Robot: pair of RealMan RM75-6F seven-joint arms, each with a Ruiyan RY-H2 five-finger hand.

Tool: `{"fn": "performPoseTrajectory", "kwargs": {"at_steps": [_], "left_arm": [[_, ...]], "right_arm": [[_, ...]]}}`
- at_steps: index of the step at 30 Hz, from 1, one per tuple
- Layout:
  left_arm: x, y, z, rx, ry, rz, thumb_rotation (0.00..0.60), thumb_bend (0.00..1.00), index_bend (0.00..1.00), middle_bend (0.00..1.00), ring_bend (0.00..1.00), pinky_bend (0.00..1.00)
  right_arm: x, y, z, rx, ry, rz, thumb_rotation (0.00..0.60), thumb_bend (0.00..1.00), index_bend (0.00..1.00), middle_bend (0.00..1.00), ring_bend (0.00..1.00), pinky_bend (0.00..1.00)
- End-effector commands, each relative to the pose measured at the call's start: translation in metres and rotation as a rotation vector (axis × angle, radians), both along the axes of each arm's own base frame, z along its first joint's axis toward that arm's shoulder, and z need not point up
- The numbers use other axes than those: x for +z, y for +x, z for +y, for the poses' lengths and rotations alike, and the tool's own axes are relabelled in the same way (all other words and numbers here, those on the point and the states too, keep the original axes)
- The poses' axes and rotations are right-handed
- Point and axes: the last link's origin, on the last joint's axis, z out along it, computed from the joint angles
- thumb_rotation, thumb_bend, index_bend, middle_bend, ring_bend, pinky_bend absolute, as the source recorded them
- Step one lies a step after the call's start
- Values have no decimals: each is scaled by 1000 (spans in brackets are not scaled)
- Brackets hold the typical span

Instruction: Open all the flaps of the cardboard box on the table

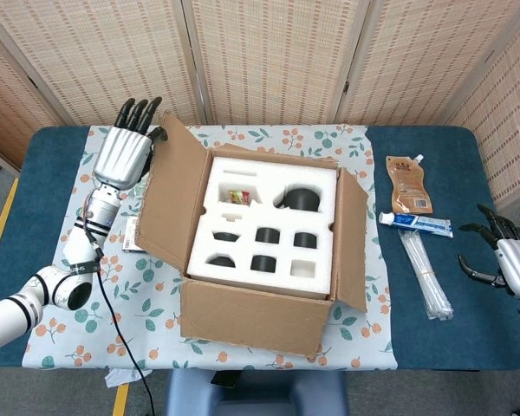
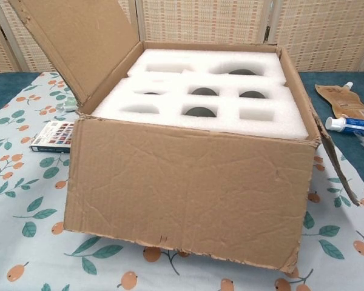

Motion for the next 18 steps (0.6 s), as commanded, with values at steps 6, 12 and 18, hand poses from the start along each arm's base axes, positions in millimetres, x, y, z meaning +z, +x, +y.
{"fn": "performPoseTrajectory", "kwargs": {"at_steps": [6,12,18], "left_arm": [[21,-45,1,159,59,-46,600,1000,33,0,0,0],[27,-76,-24,278,-30,-63,600,824,0,0,0,0],[33,-104,-71,283,-136,-133,600,675,0,0,0,0]], "right_arm": [[1,-2,0,-15,-18,32,337,478,238,0,0,0],[1,-2,0,-22,-46,69,372,477,216,0,0,0],[-9,-1,-4,-34,-62,141,475,478,162,0,0,0]]}}
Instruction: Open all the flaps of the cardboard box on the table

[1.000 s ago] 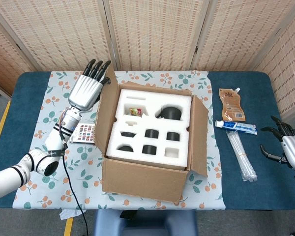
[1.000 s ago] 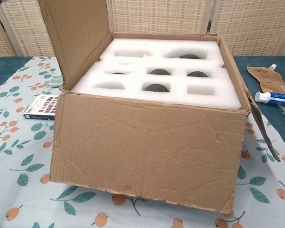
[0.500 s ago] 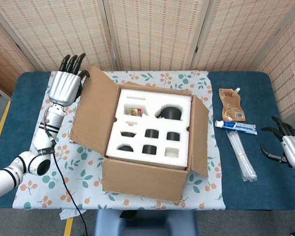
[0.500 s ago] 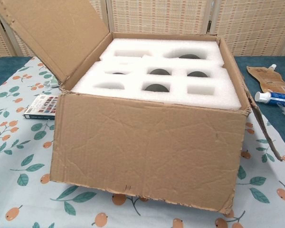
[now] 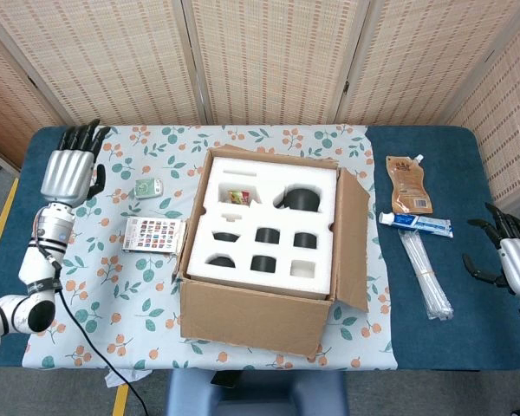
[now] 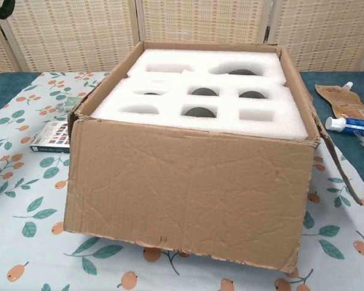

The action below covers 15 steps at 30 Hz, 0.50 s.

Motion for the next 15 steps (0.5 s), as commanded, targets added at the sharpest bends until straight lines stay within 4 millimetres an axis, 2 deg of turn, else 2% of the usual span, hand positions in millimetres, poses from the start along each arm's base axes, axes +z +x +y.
{"fn": "performPoseTrajectory", "kwargs": {"at_steps": [1,3,7,15], "left_arm": [[3,-27,-40,20,-89,-33,600,667,0,0,0,0],[1,-39,-58,35,-121,14,600,627,0,0,0,0],[-3,-61,-93,49,-118,75,600,567,0,0,0,0],[-20,-135,-160,169,-77,79,600,542,0,0,0,0]], "right_arm": [[-8,0,-4,-19,-19,31,492,478,156,0,0,0],[-13,1,-9,-33,-21,31,527,477,138,0,0,0],[-20,6,-17,-33,-34,55,546,476,117,0,0,0],[-26,7,-22,-50,-26,103,545,440,111,0,0,0]]}}
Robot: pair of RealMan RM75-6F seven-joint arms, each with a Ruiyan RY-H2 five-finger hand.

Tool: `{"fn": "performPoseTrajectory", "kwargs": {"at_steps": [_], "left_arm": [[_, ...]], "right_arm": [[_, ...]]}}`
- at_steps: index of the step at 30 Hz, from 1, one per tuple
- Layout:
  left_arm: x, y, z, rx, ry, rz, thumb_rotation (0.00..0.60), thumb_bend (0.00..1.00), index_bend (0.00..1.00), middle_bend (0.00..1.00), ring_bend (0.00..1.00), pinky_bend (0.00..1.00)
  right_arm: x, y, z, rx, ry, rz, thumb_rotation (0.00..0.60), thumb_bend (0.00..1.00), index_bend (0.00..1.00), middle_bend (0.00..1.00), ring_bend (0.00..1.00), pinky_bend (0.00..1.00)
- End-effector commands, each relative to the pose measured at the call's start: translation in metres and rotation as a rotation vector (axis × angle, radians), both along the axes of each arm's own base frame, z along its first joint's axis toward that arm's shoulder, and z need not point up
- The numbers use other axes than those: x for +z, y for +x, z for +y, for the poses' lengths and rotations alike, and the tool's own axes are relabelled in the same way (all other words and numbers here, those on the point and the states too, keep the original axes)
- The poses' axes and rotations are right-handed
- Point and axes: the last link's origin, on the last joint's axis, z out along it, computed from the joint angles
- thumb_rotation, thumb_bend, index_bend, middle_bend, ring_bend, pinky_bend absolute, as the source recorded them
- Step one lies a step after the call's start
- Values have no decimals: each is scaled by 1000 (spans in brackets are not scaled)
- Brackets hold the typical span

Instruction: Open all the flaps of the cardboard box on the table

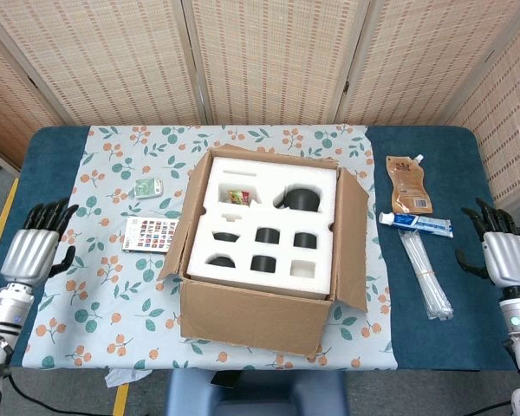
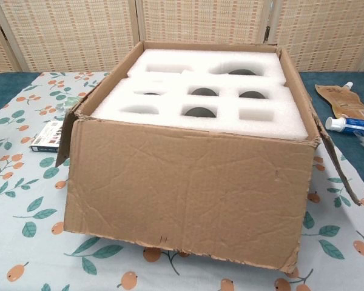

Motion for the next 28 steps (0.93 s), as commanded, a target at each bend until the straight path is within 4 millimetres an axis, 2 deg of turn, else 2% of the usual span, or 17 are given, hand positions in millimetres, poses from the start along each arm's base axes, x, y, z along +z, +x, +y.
{"fn": "performPoseTrajectory", "kwargs": {"at_steps": [1,4,8,20,28], "left_arm": [[-9,-38,-36,73,27,2,600,542,0,0,0,0],[-8,-52,-53,93,64,-44,600,542,0,0,0,0],[-4,-60,-60,79,101,-56,600,541,0,0,0,0],[9,-53,-73,48,150,-96,600,537,0,0,0,0],[8,-61,-68,79,124,-101,600,537,0,0,0,0]], "right_arm": [[1,3,-1,8,-18,18,545,439,111,0,0,0],[3,4,1,9,-40,38,545,428,111,0,0,0],[1,9,7,18,-46,57,545,407,111,0,0,0],[1,16,26,-8,-33,63,544,405,100,0,0,0],[-1,16,14,-17,-11,53,544,406,100,0,0,0]]}}
